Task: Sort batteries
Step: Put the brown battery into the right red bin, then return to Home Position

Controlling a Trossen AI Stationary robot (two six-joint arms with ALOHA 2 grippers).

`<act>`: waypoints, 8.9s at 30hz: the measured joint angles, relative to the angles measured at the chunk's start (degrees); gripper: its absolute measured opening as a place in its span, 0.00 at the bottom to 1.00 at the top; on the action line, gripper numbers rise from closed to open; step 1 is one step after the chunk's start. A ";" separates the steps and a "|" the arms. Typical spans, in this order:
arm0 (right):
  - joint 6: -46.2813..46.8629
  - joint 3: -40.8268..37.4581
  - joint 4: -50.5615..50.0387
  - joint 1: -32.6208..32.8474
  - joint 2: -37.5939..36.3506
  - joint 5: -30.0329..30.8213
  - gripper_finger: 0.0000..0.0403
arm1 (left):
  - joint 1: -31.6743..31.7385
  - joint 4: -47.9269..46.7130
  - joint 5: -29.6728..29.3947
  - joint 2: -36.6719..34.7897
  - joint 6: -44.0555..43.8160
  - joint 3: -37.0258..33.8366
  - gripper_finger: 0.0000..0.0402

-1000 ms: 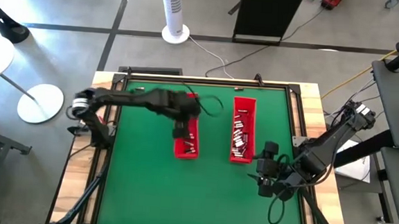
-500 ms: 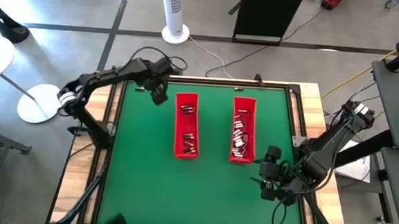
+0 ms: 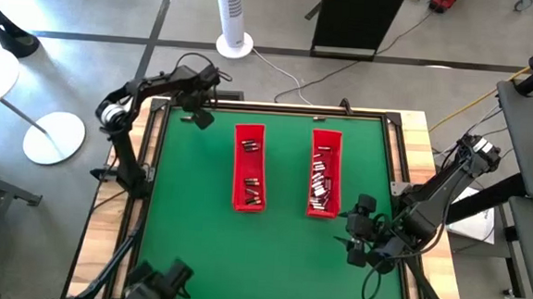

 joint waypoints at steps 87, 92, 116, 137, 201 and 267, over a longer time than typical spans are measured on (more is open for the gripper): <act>-6.05 2.10 0.45 -1.90 -0.01 0.65 0.70 | -44.39 3.53 16.22 -31.90 -17.11 -16.47 0.06; -7.98 2.12 0.42 -1.90 -0.02 2.83 0.69 | -46.99 4.96 13.56 -29.52 -15.62 -5.74 0.06; -5.14 2.10 -1.47 0.50 -0.02 -1.11 0.69 | -47.22 5.00 16.63 -0.76 -5.10 7.49 0.07; -5.11 1.97 -1.48 0.50 0.00 -1.08 0.69 | -47.32 6.25 16.52 10.15 -5.71 7.58 0.07; -30.93 -3.28 24.91 -15.74 0.00 1.21 0.69 | -51.68 45.42 10.51 -58.84 -21.70 -40.20 0.39; -45.00 -53.75 48.98 -31.77 -68.41 -28.10 0.02 | -53.10 62.01 18.79 -104.10 -17.36 -72.79 0.39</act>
